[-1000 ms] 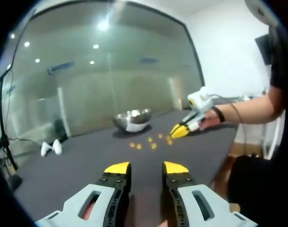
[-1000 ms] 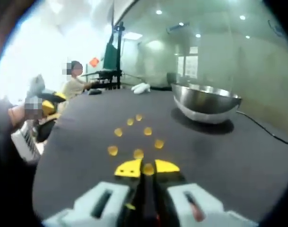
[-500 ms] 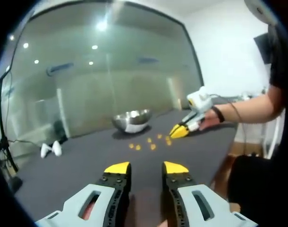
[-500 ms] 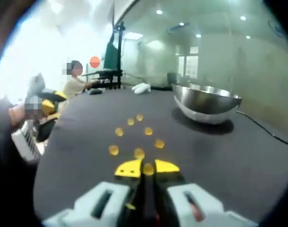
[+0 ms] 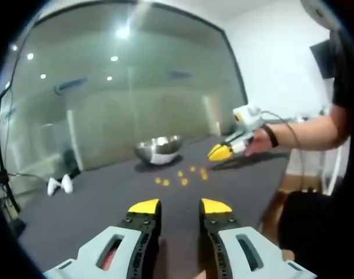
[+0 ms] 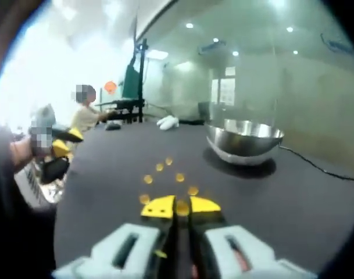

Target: Pick up the QQ candy scattered on the table and place it into the stainless steel bowl on the table

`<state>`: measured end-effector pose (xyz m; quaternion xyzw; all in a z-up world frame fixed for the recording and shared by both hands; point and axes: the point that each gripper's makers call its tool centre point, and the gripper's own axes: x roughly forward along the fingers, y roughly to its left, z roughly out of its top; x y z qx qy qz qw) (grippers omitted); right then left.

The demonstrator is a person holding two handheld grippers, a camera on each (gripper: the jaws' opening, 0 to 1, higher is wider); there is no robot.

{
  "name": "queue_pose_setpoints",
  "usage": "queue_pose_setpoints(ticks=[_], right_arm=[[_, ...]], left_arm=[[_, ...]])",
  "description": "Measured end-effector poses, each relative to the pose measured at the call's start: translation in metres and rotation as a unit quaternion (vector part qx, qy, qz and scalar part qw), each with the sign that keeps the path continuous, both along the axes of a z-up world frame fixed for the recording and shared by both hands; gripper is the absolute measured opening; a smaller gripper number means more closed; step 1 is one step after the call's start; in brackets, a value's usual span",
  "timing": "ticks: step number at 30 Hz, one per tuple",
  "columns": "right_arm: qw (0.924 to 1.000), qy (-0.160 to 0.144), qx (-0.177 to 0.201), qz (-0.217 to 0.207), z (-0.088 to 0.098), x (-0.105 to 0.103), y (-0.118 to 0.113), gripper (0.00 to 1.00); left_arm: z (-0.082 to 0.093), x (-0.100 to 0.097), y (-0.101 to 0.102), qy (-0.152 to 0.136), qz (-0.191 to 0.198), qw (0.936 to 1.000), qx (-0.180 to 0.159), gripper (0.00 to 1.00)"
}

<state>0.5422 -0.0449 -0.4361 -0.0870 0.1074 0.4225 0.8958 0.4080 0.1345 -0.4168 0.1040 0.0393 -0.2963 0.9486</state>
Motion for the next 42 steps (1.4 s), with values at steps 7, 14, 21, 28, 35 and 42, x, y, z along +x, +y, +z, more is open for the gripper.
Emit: queue_pose_setpoints(ticks=[7,14,21,28,35,42], right_arm=[[0.9987,-0.048,0.003,-0.015,0.030,0.015,-0.001,0.09],[0.9978,-0.058,0.005,-0.034,0.053,0.057,0.000,0.09],[0.9944,-0.074,0.028,-0.070,0.083,0.101,-0.003,0.09],[0.9939,-0.076,0.013,-0.078,0.090,0.143,-0.001,0.09],[0.9938,-0.077,-0.001,-0.081,0.093,0.175,0.007,0.09],[0.9929,-0.074,-0.019,-0.091,0.087,0.186,0.009,0.09]], left_arm=[[0.001,-0.003,-0.004,-0.002,-0.008,1.0000,0.000,0.28],[0.003,-0.004,-0.005,-0.004,-0.011,0.9999,0.001,0.28],[-0.002,-0.009,-0.012,0.003,-0.027,0.9996,0.009,0.28],[-0.003,-0.013,-0.017,0.005,-0.040,0.9991,0.015,0.28],[-0.002,-0.020,-0.024,0.003,-0.056,0.9980,0.028,0.28],[-0.005,-0.028,-0.027,0.003,-0.074,0.9966,0.036,0.28]])
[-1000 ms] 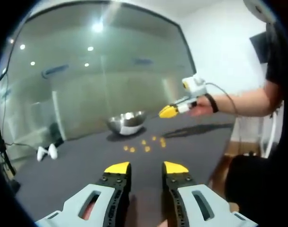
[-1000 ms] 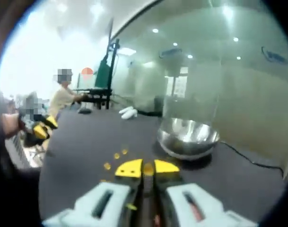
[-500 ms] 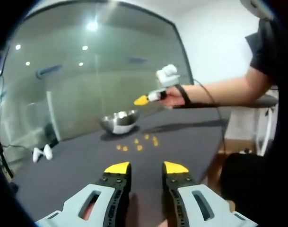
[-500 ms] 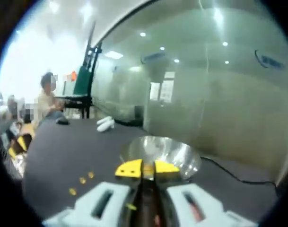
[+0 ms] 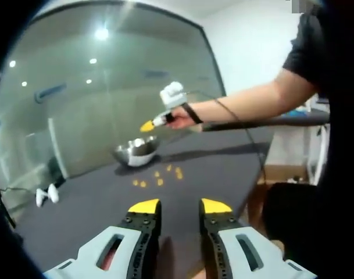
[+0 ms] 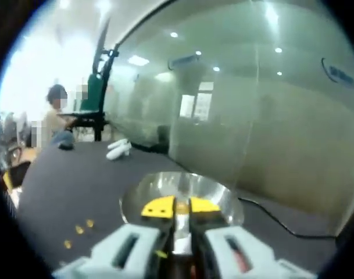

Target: Pick up the QQ candy scattered on the table and place it into the stainless steel bowl on the table

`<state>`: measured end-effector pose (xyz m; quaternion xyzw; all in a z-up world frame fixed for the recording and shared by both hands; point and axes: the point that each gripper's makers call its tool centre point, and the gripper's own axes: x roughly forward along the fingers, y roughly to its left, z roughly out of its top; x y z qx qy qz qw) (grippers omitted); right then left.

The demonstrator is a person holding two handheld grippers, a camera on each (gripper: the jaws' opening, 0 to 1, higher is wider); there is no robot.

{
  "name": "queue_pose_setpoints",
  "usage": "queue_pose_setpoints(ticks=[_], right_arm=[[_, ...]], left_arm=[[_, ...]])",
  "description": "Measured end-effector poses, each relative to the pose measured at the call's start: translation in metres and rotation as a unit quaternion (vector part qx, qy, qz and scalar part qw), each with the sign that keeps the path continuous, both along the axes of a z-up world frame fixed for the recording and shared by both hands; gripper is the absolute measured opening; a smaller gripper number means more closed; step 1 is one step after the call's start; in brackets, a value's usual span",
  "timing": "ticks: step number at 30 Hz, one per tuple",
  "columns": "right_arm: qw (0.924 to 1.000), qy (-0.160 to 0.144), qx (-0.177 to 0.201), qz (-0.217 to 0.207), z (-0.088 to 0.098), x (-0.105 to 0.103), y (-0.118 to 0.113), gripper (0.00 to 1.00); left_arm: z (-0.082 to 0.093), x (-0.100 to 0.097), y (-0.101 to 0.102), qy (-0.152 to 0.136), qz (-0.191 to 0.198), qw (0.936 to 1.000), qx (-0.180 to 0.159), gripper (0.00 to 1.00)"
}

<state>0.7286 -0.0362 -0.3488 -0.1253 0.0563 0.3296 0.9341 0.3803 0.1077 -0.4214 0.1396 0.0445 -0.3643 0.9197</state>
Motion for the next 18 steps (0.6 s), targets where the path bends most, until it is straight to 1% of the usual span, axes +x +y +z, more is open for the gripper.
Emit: queue_pose_setpoints(ticks=[4,6,7,8,9,10,11,12,14,18], right_arm=[[1.0000,0.004,0.006,-0.006,0.000,0.005,0.003,0.09],[0.9997,-0.010,-0.008,-0.021,0.000,0.008,0.000,0.10],[0.9994,-0.027,0.010,-0.021,0.007,0.007,0.001,0.12],[0.9988,-0.034,0.028,-0.021,0.011,0.005,0.003,0.18],[0.9989,-0.028,0.030,-0.023,0.009,0.007,-0.001,0.26],[0.9991,-0.019,0.029,-0.026,0.007,0.008,-0.004,0.27],[0.9991,-0.011,0.027,-0.030,0.004,0.006,-0.004,0.23],[0.9990,-0.008,0.033,-0.029,0.005,0.005,-0.005,0.16],[0.9984,-0.009,0.049,-0.029,0.009,0.002,-0.007,0.18],[0.9981,-0.011,0.052,-0.031,0.014,-0.003,-0.010,0.19]], left_arm=[[-0.001,0.000,0.001,0.002,0.001,1.0000,-0.001,0.28],[0.000,-0.001,0.003,0.003,0.002,1.0000,-0.004,0.28],[0.000,-0.001,0.003,0.003,0.002,1.0000,-0.006,0.28],[-0.001,-0.001,0.003,0.003,0.001,1.0000,-0.007,0.28],[-0.001,-0.001,0.003,0.003,0.000,1.0000,-0.008,0.28],[-0.001,-0.001,0.003,0.005,0.001,1.0000,-0.009,0.28],[-0.002,-0.001,0.004,0.005,0.002,1.0000,-0.007,0.28],[-0.002,-0.001,0.004,0.005,0.003,1.0000,-0.006,0.28],[-0.002,-0.001,0.004,0.005,0.002,1.0000,-0.006,0.28],[-0.002,-0.001,0.003,0.005,0.002,1.0000,-0.007,0.28]])
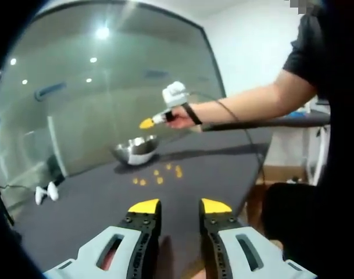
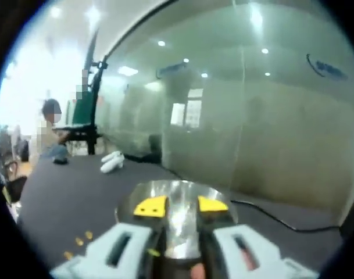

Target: Pick up the QQ candy scattered on the table and place it into the stainless steel bowl on the table

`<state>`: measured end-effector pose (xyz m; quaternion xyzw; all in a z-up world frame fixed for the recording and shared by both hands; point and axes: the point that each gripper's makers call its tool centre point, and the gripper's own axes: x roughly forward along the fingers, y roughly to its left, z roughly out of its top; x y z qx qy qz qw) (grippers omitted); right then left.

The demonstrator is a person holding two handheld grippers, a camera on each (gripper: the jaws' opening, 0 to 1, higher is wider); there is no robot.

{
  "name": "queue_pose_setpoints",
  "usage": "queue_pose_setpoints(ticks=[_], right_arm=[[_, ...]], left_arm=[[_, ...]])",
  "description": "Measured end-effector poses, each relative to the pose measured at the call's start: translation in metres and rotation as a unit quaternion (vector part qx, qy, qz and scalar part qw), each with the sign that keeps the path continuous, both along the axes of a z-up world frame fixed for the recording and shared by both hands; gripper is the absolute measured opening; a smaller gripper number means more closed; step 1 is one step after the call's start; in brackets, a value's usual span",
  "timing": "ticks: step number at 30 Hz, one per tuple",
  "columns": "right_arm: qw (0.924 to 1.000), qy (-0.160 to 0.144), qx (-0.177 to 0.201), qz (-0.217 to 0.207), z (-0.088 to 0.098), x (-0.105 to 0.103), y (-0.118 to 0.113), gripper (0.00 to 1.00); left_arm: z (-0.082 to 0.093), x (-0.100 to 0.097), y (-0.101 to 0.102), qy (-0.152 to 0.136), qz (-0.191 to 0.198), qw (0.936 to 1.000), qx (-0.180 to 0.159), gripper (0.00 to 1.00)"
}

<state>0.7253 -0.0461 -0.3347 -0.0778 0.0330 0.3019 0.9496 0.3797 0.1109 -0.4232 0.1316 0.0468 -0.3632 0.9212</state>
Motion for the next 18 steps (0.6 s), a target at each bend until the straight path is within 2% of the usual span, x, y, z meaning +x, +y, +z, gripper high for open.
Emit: queue_pose_setpoints(ticks=[9,12,14,18], right_arm=[[1.0000,0.004,0.005,0.006,0.002,-0.018,-0.005,0.18],[0.9999,-0.004,0.004,0.010,0.006,-0.024,-0.006,0.18],[0.9999,-0.002,0.003,0.010,0.005,-0.020,-0.008,0.18],[0.9999,0.001,0.010,0.011,0.006,-0.025,-0.014,0.18]], left_arm=[[0.000,-0.001,-0.005,-0.001,-0.006,1.0000,0.005,0.28],[0.001,-0.001,-0.004,-0.002,-0.006,1.0000,0.006,0.28],[0.002,0.000,-0.003,-0.003,-0.004,1.0000,0.004,0.28],[0.002,0.001,-0.004,-0.003,-0.004,1.0000,0.005,0.28]])
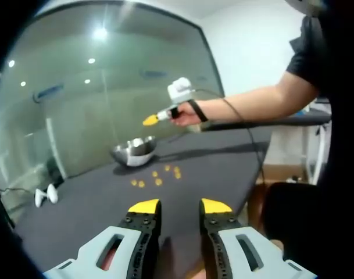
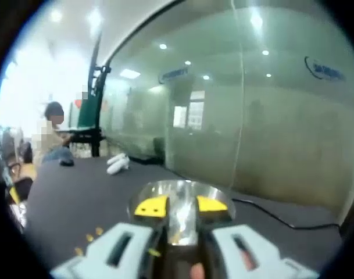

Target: Pick up the QQ candy scattered on the table and place it into the stainless steel bowl on the table

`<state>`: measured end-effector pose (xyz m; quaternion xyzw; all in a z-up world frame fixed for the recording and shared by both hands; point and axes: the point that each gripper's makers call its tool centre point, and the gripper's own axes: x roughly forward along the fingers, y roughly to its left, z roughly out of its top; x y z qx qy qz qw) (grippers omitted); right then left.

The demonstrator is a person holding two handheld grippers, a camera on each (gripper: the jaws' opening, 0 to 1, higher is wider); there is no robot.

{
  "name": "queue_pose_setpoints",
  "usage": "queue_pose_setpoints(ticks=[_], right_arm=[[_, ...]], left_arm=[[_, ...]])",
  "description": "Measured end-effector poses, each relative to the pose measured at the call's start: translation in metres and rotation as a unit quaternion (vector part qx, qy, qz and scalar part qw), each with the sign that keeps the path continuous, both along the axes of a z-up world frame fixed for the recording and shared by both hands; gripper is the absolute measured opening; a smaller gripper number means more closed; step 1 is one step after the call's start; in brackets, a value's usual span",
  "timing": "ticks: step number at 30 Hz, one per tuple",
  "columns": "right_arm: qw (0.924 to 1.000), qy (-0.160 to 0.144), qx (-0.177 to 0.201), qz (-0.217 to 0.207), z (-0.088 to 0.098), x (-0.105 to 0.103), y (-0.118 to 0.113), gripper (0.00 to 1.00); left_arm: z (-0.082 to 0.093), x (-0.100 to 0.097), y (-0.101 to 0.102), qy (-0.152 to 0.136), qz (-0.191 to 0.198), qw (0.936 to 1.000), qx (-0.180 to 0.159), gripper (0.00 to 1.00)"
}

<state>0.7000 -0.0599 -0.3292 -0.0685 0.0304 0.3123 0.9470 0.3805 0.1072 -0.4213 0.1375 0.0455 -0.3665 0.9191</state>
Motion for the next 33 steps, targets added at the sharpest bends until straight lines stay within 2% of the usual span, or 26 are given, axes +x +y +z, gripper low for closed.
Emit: queue_pose_setpoints(ticks=[3,6,9,13,19,21,24,29,33], right_arm=[[0.9999,-0.004,0.009,0.007,0.002,-0.018,-0.001,0.18],[0.9990,-0.041,-0.016,0.006,0.003,-0.030,-0.008,0.18],[0.9987,-0.041,-0.023,0.020,-0.006,-0.056,-0.010,0.18],[0.9980,-0.045,0.004,0.044,-0.016,-0.088,-0.017,0.17],[0.9975,-0.029,-0.002,0.065,-0.042,-0.127,-0.030,0.17],[0.9967,-0.041,-0.024,0.065,-0.050,-0.141,-0.035,0.17],[0.9959,-0.038,-0.013,0.081,-0.056,-0.157,-0.036,0.18],[0.9956,-0.021,-0.027,0.087,-0.072,-0.170,-0.035,0.18],[0.9950,-0.012,-0.031,0.094,-0.076,-0.173,-0.032,0.18]], left_arm=[[0.000,0.000,0.000,0.000,0.000,1.0000,0.000,0.28],[-0.001,0.001,0.000,0.001,-0.001,1.0000,0.000,0.28],[-0.001,0.001,0.000,0.001,-0.002,1.0000,0.001,0.28],[0.000,0.001,0.000,-0.001,-0.002,1.0000,0.000,0.28],[0.004,0.000,0.000,0.001,-0.002,0.9999,-0.016,0.28],[0.002,0.002,0.002,0.002,0.002,0.9999,-0.011,0.28],[0.002,0.001,0.002,0.003,0.001,0.9999,-0.013,0.28],[-0.001,0.001,0.001,0.005,0.000,1.0000,-0.008,0.28],[0.002,0.003,0.000,0.003,0.000,0.9999,-0.011,0.28]])
